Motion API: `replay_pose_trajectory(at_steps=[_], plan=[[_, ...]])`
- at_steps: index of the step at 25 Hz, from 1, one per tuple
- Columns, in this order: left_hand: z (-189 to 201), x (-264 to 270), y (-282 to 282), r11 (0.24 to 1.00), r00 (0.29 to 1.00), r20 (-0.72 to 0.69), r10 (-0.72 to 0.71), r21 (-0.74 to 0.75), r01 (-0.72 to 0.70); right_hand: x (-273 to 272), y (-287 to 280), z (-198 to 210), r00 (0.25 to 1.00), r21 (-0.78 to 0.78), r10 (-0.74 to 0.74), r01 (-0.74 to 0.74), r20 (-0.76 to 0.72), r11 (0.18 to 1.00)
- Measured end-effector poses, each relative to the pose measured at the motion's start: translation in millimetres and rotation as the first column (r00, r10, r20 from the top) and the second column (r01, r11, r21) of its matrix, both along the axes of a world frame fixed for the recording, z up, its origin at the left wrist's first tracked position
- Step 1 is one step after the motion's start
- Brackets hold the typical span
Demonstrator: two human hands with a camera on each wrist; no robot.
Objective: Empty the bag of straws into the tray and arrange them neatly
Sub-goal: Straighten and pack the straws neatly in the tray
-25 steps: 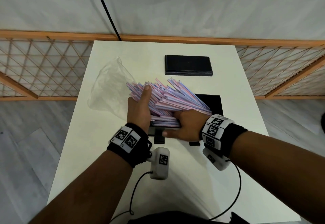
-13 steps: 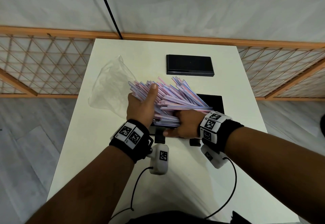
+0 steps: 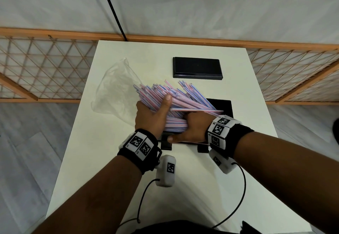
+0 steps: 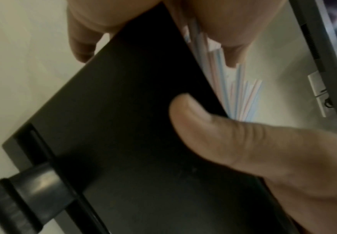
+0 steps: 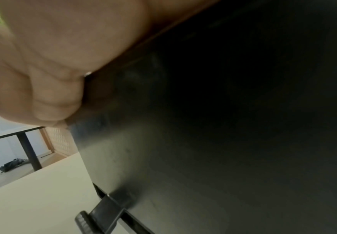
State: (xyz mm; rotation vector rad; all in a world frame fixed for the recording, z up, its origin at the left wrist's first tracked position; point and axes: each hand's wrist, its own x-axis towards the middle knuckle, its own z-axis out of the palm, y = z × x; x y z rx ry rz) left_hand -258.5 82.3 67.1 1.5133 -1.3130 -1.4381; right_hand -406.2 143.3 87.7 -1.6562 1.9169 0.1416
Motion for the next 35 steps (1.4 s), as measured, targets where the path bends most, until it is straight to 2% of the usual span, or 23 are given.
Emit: replay_pose_trajectory(at_steps=[5, 8, 10, 14, 17, 19, 22, 26, 28, 31, 35], plan=[[-3, 4, 2, 1.000, 1.000, -0.012, -0.026, -0.006, 0.026, -5, 10, 18, 0.997, -0.042, 0.053, -0.056, -0.064, 0.998], [-3, 7, -1, 0.997, 0.988, -0.149, 0.033, 0.071, -0.023, -21, 21, 31, 0.990, -0.070, 0.063, -0.072, -0.129, 0.995], [-6, 6, -2, 0.989, 0.968, -0.241, 0.071, 0.145, -0.036, -23, 29, 28, 0.987, -0.011, 0.075, -0.077, -0.139, 0.997], [-8, 2, 0, 0.985, 0.972, -0.220, 0.081, 0.165, -0.045, -13, 32, 6, 0.988, 0.031, 0.106, -0.103, -0.117, 0.994], [-11, 6, 2, 0.982, 0.980, -0.190, 0.051, 0.188, -0.015, -13, 27, -3, 0.987, 0.068, 0.054, -0.044, -0.154, 0.997], [-11, 7, 4, 0.980, 0.981, -0.190, 0.034, 0.200, 0.005, -12, 23, -2, 0.982, 0.094, 0.046, -0.029, -0.182, 0.995], [-9, 6, 6, 0.982, 0.985, -0.172, 0.018, 0.188, 0.015, -6, 18, 3, 0.998, 0.090, 0.027, -0.022, -0.053, 0.996], [-8, 7, 8, 0.982, 0.991, -0.134, 0.003, 0.190, 0.023, -6, 11, -1, 0.988, 0.109, 0.071, -0.055, -0.140, 0.993], [-5, 7, 8, 0.983, 0.993, -0.118, -0.008, 0.182, 0.029, -3, 10, 1, 0.993, 0.124, 0.086, -0.075, -0.085, 0.989], [-5, 8, 9, 0.987, 0.992, -0.129, 0.003, 0.162, 0.018, 0, 12, 8, 0.990, 0.077, 0.118, -0.113, -0.072, 0.991], [-8, 8, 8, 0.993, 0.967, -0.250, 0.048, 0.113, -0.020, -11, 30, 29, 0.986, -0.063, 0.162, -0.164, -0.044, 0.984]])
